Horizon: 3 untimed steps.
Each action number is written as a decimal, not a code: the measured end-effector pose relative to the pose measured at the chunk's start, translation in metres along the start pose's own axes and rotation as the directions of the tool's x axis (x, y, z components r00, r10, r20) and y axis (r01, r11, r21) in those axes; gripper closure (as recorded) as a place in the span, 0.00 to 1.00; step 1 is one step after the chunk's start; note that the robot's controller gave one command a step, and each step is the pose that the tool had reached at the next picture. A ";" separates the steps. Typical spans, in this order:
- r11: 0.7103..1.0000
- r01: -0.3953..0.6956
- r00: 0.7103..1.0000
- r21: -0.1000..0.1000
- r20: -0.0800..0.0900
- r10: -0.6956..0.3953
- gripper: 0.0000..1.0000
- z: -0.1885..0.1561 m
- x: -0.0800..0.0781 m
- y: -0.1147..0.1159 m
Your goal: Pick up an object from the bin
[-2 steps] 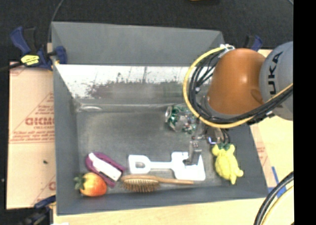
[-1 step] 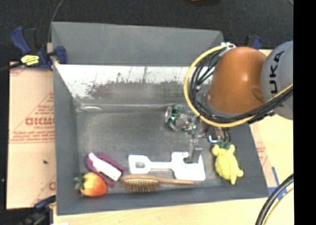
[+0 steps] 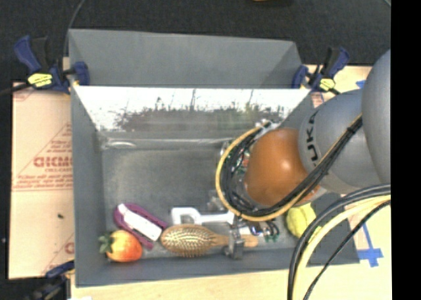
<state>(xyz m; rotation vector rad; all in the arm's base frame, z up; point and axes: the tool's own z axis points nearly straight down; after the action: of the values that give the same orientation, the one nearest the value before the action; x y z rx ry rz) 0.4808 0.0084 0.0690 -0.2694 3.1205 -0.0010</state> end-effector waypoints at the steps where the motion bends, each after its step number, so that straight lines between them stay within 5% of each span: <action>1: 0.999 -0.039 0.999 0.002 0.003 0.039 0.00 -0.075 0.000 -0.003; 2: 0.999 -0.053 0.999 -0.001 -0.006 0.053 0.00 -0.031 -0.002 -0.004; 3: 1.000 -0.002 1.000 0.002 0.004 0.002 0.00 -0.001 -0.012 0.010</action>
Offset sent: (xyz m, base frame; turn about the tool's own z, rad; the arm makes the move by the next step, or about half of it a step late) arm 0.0019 -0.0035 0.0310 0.0570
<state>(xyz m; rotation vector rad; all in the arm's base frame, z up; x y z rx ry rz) 0.4913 0.0201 0.0701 -0.2667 3.1167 -0.0033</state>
